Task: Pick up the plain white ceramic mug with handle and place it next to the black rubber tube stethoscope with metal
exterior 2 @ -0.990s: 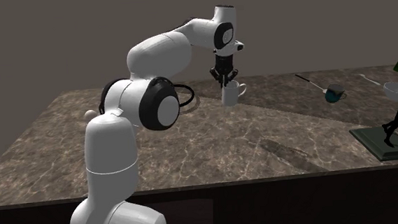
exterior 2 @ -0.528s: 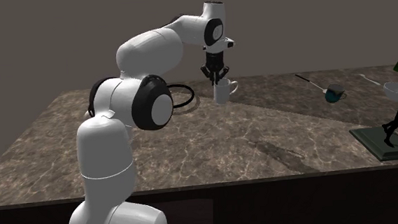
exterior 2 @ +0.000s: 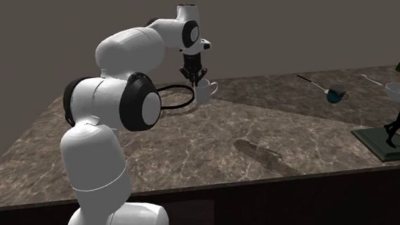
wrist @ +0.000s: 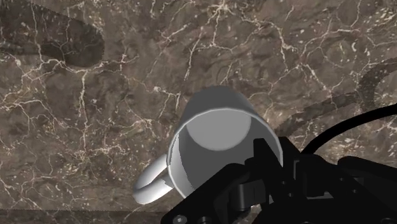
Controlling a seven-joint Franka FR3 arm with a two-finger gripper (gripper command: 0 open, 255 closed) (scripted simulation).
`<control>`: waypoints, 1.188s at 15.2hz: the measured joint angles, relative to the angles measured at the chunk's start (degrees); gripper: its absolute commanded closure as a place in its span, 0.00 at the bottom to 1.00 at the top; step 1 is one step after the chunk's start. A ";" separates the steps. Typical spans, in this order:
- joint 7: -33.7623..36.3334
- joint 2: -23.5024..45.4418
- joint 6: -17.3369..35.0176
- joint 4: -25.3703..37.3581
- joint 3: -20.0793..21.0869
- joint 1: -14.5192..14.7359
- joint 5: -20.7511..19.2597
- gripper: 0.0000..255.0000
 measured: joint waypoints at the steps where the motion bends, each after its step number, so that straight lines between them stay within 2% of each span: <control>1: 1.32 -1.03 0.49 -1.43 0.47 0.89 -0.46 1.00; 6: 8.26 -3.90 2.76 -6.43 3.16 5.13 -2.12 1.00; 18: 23.85 -2.61 3.24 -5.80 9.72 13.88 -3.76 1.00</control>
